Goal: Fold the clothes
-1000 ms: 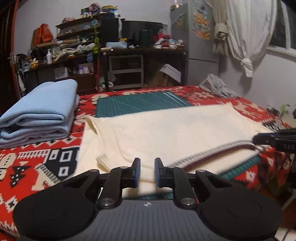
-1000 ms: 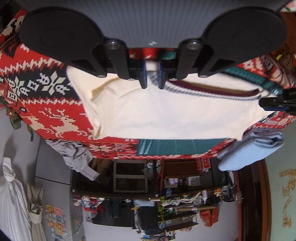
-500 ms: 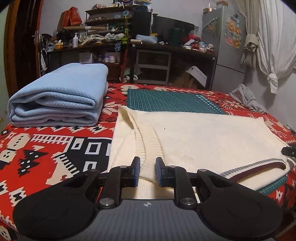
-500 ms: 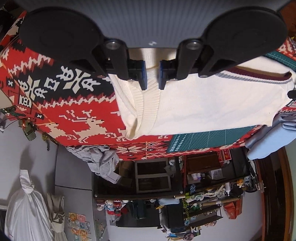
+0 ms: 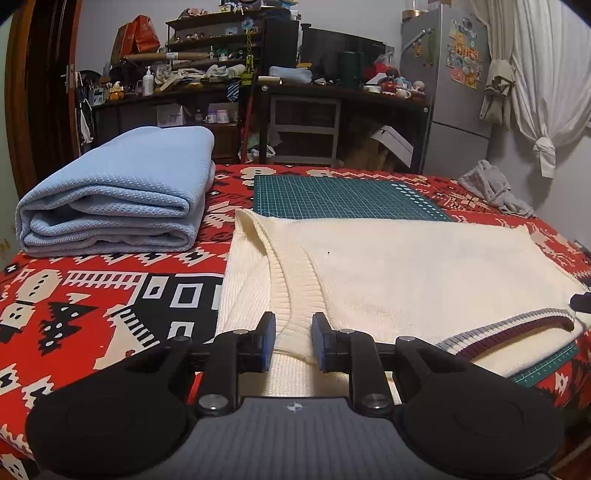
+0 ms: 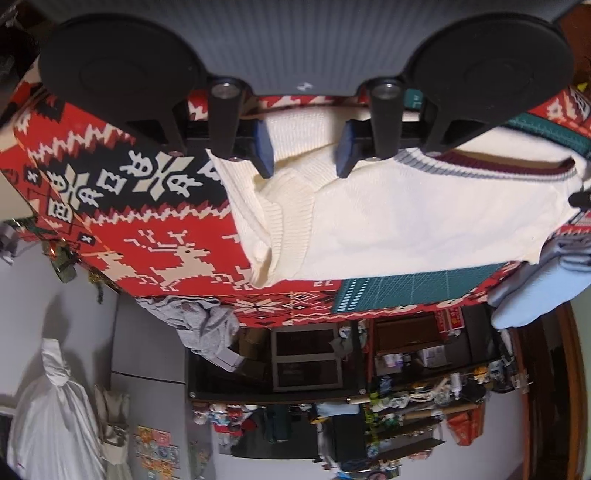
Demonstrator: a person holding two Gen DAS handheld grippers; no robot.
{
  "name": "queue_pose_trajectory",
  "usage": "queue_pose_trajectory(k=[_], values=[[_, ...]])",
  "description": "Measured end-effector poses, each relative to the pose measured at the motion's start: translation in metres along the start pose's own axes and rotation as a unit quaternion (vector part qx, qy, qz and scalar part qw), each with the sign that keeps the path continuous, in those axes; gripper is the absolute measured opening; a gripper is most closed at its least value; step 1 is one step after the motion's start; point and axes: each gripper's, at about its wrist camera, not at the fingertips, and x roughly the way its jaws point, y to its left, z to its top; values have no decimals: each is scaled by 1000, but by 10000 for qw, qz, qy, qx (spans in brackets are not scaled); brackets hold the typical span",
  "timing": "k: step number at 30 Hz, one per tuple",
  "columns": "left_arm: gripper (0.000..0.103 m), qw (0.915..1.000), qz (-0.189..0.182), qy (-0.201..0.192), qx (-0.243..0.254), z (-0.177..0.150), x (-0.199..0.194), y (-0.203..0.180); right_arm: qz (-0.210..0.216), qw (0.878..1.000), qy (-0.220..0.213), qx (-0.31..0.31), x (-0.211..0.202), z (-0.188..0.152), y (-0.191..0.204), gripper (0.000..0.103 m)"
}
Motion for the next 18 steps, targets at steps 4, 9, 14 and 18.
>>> queue_pose_trajectory(k=[4, 9, 14, 18], values=[[28, 10000, -4, 4, -63, -1, 0, 2, 65, 9996, -170, -226, -4, 10, 22, 71], [28, 10000, -16, -42, -53, -2, 0, 2, 396, 9973, -285, -555, 6, 21, 66, 92], [28, 10000, -47, -58, -23, -3, 0, 3, 602, 9952, -298, -709, 23, 21, 104, 102], [28, 10000, -61, -59, -22, -3, 0, 3, 486, 9961, 45, -738, 42, 8, 117, 102]])
